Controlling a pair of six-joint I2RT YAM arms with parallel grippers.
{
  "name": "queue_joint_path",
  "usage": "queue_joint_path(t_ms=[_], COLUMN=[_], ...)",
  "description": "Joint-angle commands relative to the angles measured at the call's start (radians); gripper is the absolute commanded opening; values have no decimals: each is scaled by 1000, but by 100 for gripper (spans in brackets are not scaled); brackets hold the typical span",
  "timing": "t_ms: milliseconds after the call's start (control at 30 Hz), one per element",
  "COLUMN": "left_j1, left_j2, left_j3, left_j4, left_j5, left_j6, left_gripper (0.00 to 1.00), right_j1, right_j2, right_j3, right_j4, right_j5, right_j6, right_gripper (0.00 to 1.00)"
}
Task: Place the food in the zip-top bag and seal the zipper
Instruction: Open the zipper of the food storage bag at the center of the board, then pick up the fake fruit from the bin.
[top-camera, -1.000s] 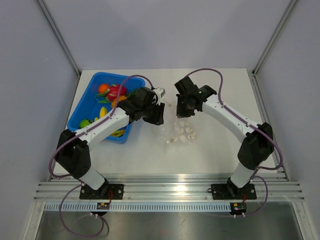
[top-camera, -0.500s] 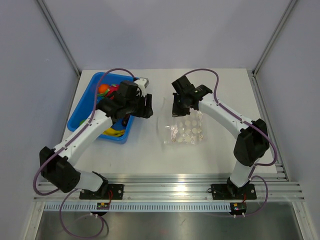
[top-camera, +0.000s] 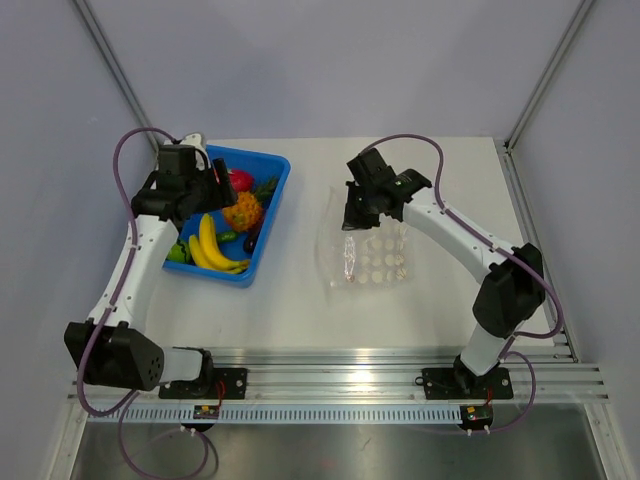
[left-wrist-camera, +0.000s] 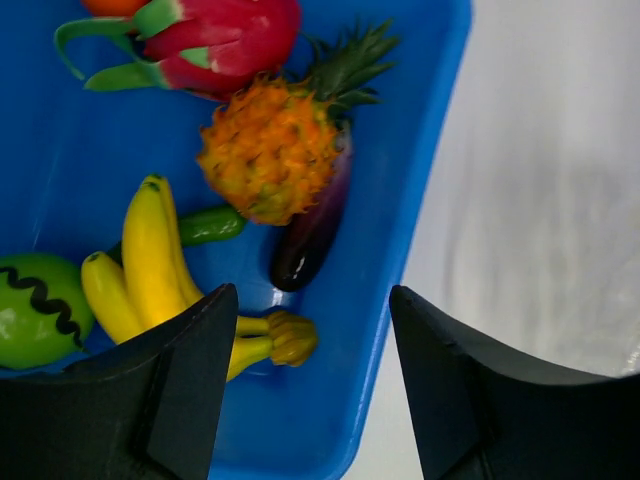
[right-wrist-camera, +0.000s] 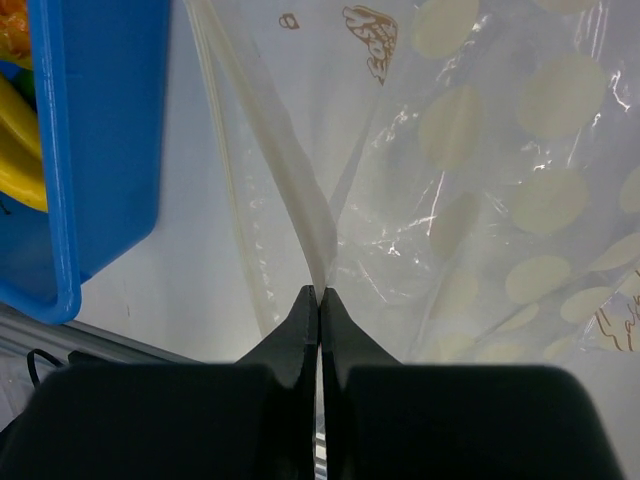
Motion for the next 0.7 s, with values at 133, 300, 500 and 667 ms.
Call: queue_joint_path(t_ms=[133, 300, 500, 667], left_j1=[53, 55, 58, 58], left_j2=[66, 90, 158, 234], left_j3=[-9, -45, -117, -116], left_j4=[-32, -67, -34, -6], left_j5=[-91, -272, -297, -282], left_j6=[-7, 12, 2, -11], left_gripper=[71, 71, 71, 68], right_j1=[9, 9, 9, 9], right_j2=[-58, -58, -63, -73], right_j3=[-9, -18, -34, -47], right_j4=[53, 61, 73, 74], right_j5=[-31, -41, -54, -58], right_j6=[-5, -7, -4, -2], right_gripper=[0, 0, 0, 0])
